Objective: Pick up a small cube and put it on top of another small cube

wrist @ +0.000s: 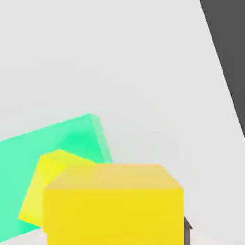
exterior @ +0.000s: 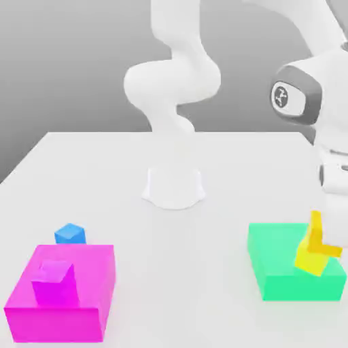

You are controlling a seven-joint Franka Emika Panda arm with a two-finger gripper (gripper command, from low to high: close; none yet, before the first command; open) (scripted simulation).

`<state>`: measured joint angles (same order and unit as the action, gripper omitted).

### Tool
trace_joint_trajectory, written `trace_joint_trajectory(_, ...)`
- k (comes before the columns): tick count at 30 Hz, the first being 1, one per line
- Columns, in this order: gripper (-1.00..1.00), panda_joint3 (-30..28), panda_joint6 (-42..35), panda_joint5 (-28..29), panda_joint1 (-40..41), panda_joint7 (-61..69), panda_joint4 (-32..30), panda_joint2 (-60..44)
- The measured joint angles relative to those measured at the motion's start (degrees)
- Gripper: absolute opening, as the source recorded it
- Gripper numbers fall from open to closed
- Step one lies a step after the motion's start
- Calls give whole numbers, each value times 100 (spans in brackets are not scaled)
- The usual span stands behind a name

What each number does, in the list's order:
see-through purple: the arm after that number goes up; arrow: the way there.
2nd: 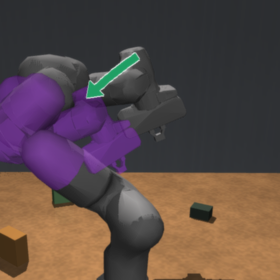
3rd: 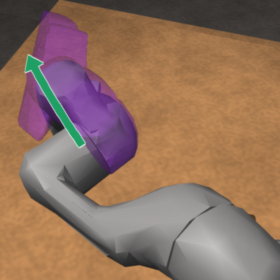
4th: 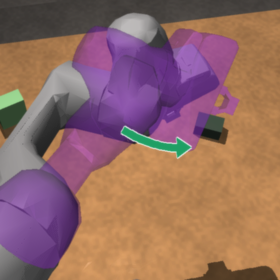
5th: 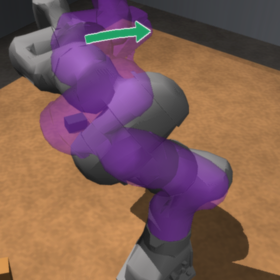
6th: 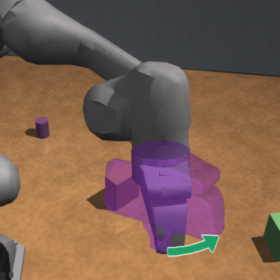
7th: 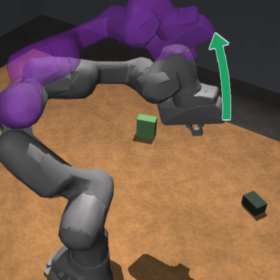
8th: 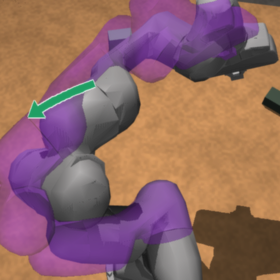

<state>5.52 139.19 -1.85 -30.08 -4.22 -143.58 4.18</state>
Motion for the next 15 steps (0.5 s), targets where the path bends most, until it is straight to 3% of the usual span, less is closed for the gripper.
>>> trace_joint_trajectory(4, -100, -1, 634, 149, -67, -173, -267, -356)
trace_joint_trajectory(5, 100, 1, 846, 187, -61, -202, -309, -525)
trace_joint_trajectory(11, 100, 3, 954, 210, -52, -220, -330, -610)
trace_joint_trajectory(15, 100, 8, 297, 127, -65, -161, -217, -59)
